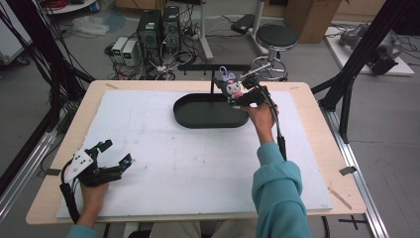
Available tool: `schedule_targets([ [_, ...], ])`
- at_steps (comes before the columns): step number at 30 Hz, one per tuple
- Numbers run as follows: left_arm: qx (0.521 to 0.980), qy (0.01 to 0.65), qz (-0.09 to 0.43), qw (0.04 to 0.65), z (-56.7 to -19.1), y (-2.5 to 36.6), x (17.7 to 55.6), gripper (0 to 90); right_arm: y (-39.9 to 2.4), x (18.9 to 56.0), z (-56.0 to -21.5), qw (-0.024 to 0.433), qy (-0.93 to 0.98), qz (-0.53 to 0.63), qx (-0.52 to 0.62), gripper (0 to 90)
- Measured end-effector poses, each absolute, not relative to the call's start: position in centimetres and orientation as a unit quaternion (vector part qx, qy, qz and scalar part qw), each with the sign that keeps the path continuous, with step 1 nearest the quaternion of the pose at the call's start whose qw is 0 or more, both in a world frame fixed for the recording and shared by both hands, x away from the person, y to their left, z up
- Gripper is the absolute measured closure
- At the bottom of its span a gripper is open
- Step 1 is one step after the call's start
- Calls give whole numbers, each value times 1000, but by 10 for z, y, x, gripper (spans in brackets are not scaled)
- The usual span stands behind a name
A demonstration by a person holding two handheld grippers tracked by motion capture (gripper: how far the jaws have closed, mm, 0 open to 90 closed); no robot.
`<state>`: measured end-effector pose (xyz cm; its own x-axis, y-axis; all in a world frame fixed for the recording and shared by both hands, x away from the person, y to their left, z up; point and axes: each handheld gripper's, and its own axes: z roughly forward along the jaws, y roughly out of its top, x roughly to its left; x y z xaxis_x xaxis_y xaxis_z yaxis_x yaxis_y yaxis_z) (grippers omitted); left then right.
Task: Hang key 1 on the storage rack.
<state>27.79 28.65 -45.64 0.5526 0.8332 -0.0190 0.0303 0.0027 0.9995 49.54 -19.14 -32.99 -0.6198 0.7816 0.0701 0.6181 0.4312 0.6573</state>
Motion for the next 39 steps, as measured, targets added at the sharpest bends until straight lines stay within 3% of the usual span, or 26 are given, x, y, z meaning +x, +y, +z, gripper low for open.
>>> schedule_targets([
  [19, 627, 344, 324, 619, -456, 287, 278, 110, -180, 509, -347, 125, 831, 342, 421, 538],
  [25, 627, 345, 324, 619, -456, 287, 278, 110, -181, 511, -348, 121, 830, 348, 419, 501],
  [29, 627, 344, 325, 619, -456, 286, 278, 110, -180, 509, -347, 124, 832, 347, 416, 387],
  [33, 627, 344, 325, 618, -456, 286, 278, 110, -180, 507, -343, 143, 821, 355, 423, 142],
  [35, 627, 345, 324, 619, -456, 286, 278, 109, -181, 505, -340, 152, 822, 354, 419, 117],
  [38, 627, 344, 324, 619, -456, 286, 278, 110, -185, 502, -337, 130, 817, 382, 412, 87],
  [39, 627, 345, 324, 618, -456, 286, 278, 110, -185, 500, -335, 133, 817, 382, 412, 22],
])
